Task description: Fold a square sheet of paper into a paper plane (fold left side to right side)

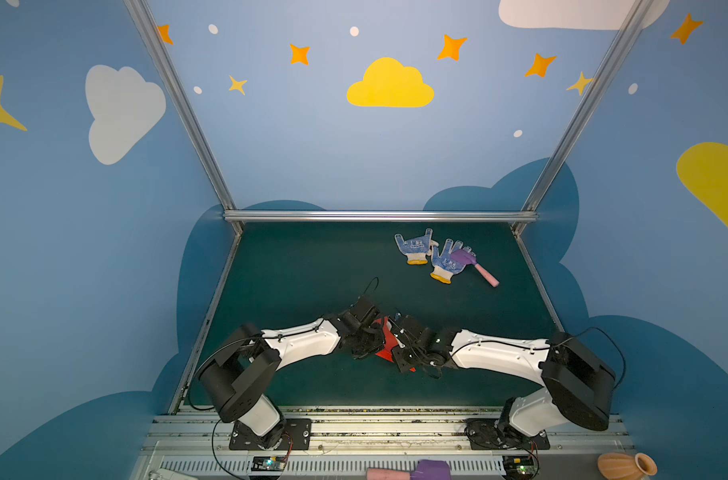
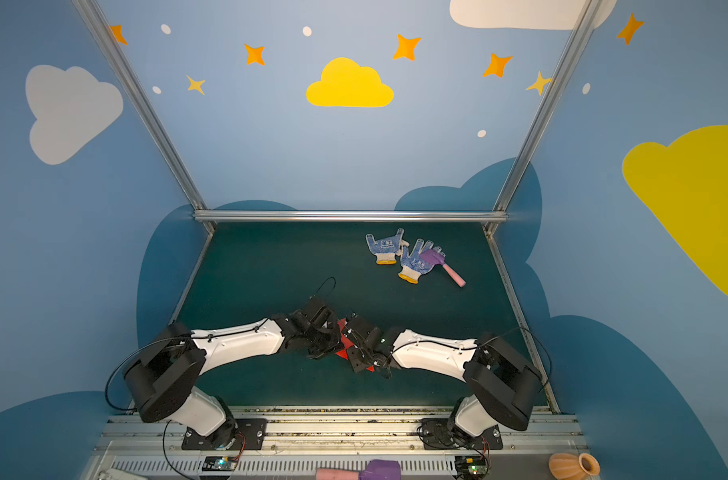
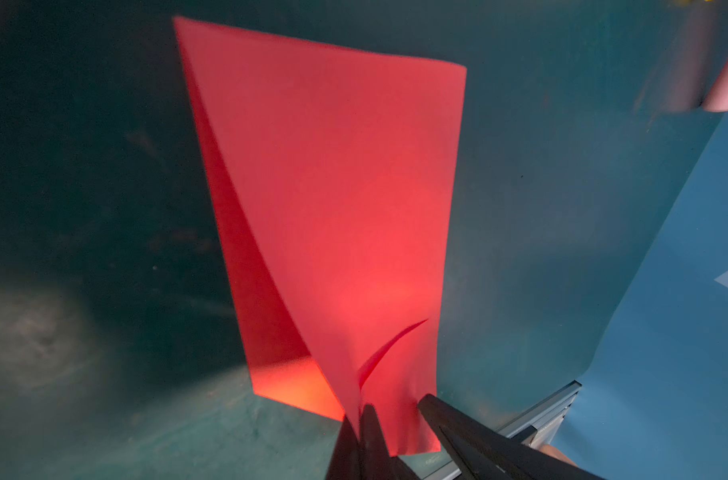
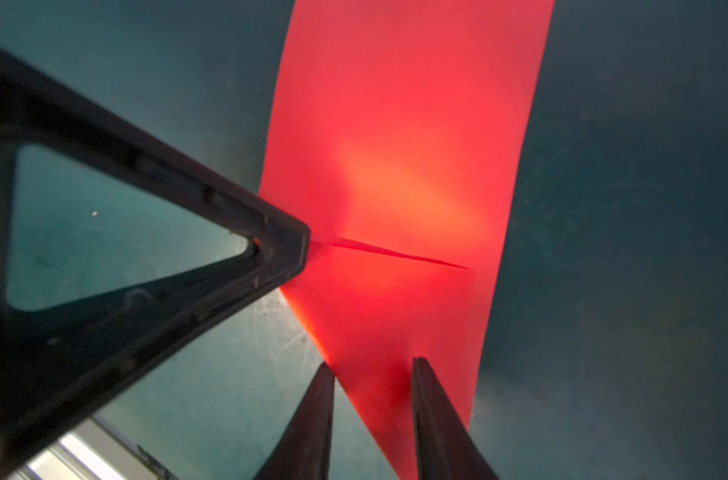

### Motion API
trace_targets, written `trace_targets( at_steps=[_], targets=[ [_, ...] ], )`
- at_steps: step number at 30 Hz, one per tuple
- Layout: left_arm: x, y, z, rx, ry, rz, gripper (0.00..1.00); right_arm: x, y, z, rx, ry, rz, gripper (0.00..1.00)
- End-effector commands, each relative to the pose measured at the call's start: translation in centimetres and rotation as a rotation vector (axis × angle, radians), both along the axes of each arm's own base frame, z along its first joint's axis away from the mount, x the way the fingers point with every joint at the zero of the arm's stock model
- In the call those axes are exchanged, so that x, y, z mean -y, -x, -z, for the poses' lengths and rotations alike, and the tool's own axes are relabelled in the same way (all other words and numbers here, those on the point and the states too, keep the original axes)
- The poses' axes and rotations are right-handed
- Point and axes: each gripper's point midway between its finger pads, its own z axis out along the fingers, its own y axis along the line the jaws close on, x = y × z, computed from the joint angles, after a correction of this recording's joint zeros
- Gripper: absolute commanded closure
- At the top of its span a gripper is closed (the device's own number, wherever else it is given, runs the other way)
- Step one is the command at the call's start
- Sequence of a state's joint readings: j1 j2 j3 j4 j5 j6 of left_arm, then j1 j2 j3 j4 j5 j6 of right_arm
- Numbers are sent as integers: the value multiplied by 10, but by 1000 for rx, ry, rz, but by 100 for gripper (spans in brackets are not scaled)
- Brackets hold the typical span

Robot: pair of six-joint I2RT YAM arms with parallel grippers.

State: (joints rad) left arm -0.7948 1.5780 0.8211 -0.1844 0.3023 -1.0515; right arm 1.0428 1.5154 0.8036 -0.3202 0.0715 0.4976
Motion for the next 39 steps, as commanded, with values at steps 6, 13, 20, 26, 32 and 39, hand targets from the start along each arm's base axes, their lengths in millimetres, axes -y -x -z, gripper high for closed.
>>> trace_targets(
  at_steps=[6, 13, 20, 26, 32, 39],
  targets=[
    [3, -3, -3, 9, -11, 12, 96, 1, 1, -1, 1, 14, 0, 74],
    [3, -4, -5, 12, -11, 11, 96, 4, 3, 4, -6, 25, 0, 79],
    [3, -4, -5, 13, -11, 14, 96, 7, 5, 9, -14, 34, 1, 70],
    [3, -4, -6, 15, -11, 12, 96, 7, 5, 11, -18, 35, 2, 74],
    [3, -4, -6, 14, -13, 11, 96, 8, 5, 12, -18, 38, 4, 80],
    [4, -5, -10, 22, -11, 15, 96, 12, 5, 15, -18, 47, 13, 88]
  ],
)
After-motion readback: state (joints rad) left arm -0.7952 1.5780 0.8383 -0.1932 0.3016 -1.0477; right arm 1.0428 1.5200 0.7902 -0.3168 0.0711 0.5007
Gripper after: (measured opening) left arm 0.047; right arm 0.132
